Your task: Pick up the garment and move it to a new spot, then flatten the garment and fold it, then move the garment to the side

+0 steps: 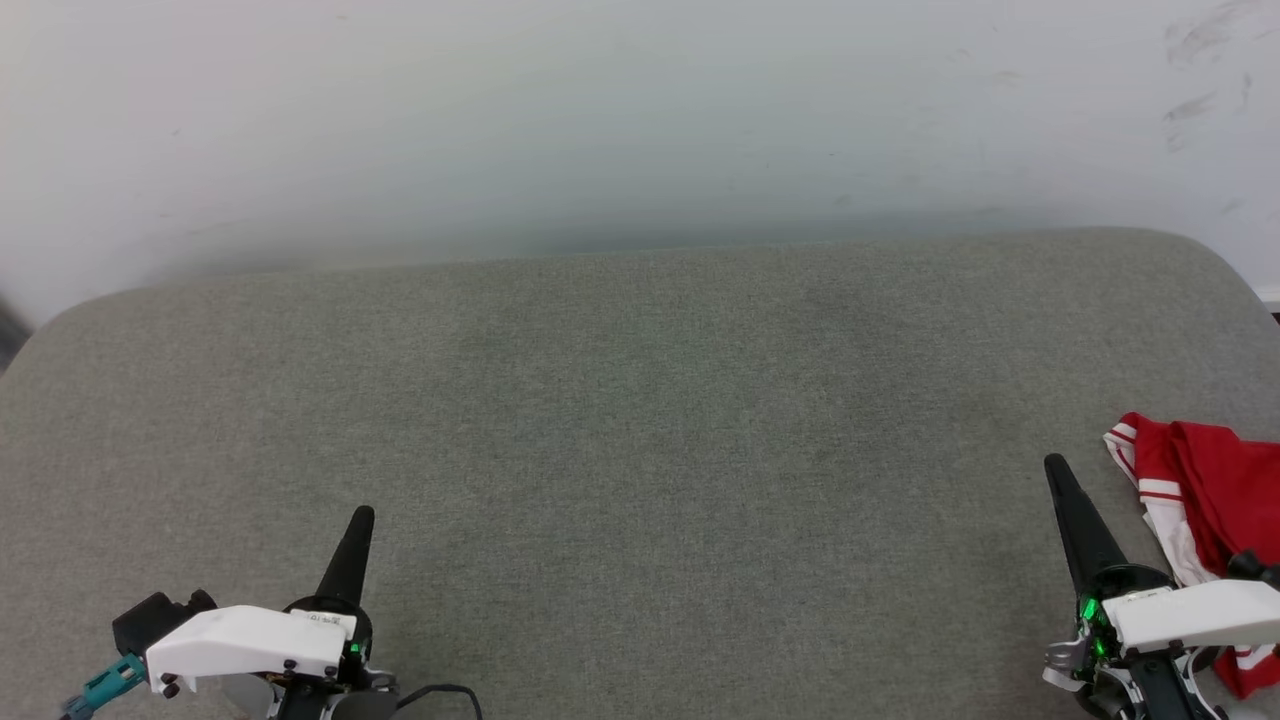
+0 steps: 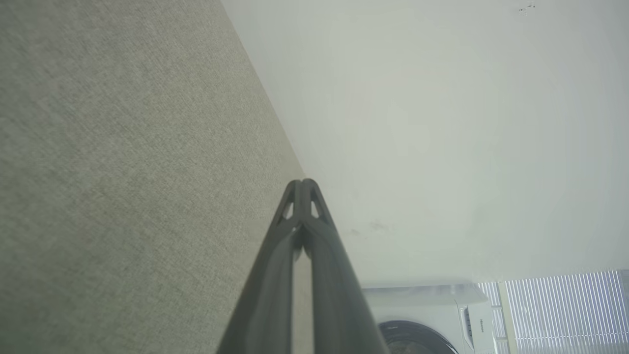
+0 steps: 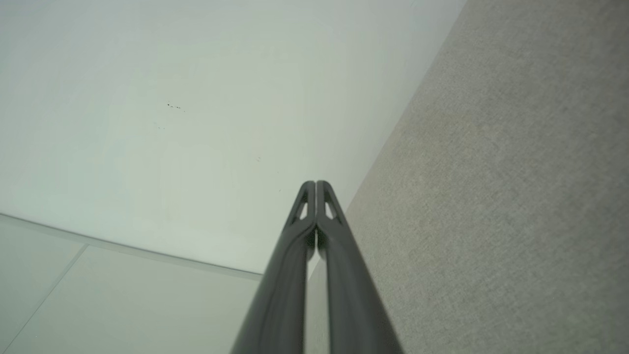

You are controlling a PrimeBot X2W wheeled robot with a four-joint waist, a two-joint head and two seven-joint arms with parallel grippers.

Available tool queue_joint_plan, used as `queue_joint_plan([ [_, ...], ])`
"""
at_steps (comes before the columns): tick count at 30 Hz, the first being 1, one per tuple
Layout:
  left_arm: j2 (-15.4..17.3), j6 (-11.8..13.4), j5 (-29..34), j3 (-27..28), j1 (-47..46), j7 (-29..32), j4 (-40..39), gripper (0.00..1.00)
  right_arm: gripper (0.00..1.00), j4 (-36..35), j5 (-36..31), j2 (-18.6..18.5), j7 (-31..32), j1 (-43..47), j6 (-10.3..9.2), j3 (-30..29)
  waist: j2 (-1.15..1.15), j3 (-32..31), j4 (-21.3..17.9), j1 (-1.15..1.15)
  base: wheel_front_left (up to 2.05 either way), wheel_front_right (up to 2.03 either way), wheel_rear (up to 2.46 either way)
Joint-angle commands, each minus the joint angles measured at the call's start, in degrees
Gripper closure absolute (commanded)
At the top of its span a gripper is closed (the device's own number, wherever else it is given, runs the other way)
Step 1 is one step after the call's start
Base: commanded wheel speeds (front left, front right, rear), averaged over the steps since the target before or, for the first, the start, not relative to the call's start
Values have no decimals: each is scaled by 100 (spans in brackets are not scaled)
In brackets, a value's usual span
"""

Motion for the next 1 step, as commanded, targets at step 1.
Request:
queue_joint_plan([
  [1,-6,-50,-92,50,-132,38,-7,100,100,8,125,-12,11,-116,1,-22,0,1,2,0,0,0,0],
])
